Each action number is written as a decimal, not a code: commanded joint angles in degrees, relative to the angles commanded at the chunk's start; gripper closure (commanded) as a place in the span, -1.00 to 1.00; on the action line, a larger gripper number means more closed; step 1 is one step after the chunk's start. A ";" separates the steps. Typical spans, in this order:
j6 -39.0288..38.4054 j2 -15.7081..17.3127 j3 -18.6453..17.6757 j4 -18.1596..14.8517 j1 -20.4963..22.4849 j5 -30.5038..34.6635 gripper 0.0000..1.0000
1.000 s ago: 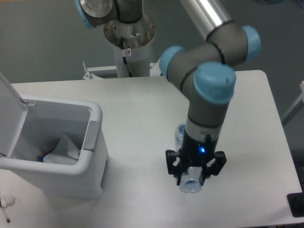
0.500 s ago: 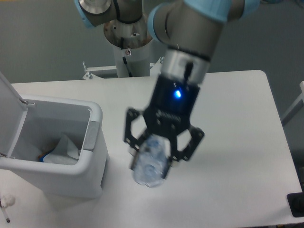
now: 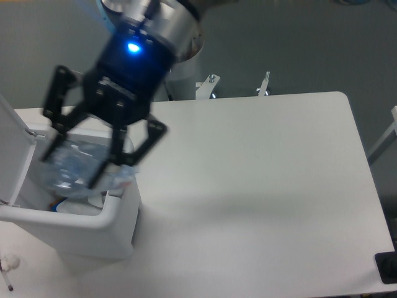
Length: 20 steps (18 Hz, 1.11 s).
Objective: Place the trash in the trash can
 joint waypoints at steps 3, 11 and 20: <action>0.44 0.61 -3.68 3.24 -0.54 0.09 -0.21; 1.23 4.13 -11.16 4.75 -1.94 0.62 -1.00; 1.67 5.36 -15.21 4.48 6.65 7.10 -1.00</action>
